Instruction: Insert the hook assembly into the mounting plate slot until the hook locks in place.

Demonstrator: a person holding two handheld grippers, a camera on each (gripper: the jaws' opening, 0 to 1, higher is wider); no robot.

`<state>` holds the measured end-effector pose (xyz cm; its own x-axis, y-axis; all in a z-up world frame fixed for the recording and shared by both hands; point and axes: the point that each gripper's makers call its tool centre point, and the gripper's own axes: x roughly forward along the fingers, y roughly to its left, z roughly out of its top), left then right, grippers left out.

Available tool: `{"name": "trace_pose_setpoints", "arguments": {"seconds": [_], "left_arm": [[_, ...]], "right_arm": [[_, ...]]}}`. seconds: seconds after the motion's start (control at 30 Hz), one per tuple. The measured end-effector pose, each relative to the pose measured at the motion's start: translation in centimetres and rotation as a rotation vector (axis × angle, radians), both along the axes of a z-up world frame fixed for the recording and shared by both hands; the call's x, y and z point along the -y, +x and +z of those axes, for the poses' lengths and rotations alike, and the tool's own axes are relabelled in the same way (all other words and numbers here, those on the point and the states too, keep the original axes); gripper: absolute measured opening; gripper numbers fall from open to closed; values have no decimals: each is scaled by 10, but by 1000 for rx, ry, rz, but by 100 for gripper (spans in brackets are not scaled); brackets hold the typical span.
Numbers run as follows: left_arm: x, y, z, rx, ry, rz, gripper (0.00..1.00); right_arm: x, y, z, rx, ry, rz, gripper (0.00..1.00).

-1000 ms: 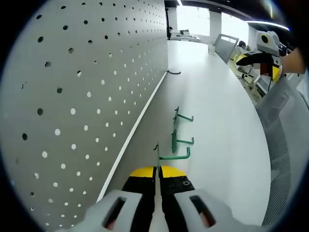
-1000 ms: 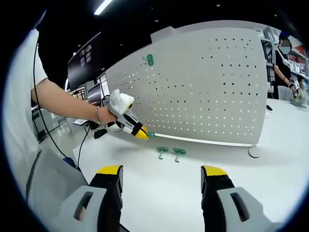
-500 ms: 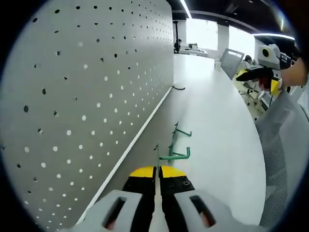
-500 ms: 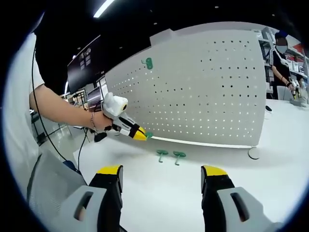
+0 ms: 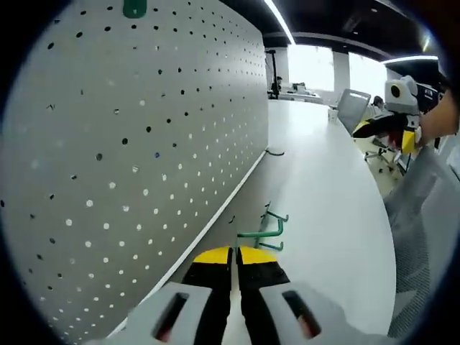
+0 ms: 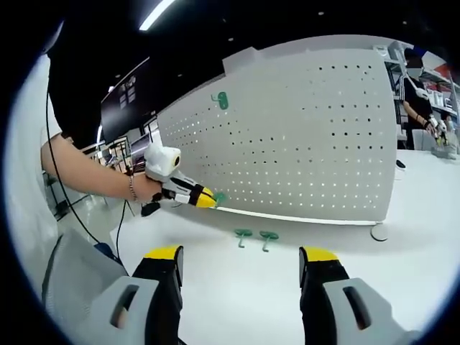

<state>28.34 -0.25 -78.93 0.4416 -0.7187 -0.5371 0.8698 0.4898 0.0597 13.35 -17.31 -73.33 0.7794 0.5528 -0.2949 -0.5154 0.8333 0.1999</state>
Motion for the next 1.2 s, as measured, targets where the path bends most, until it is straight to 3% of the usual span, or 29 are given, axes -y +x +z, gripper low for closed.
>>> {"name": "trace_pose_setpoints", "arguments": {"seconds": [0.63,0.73,1.2], "left_arm": [[12,-16,37,27,-177,39,2],[14,-21,46,28,-236,48,2],[17,-40,80,71,-340,55,2]], "right_arm": [[-3,-3,5,13,15,7,63],[-3,-3,6,17,18,4,63],[-2,-6,9,21,21,2,63]]}}
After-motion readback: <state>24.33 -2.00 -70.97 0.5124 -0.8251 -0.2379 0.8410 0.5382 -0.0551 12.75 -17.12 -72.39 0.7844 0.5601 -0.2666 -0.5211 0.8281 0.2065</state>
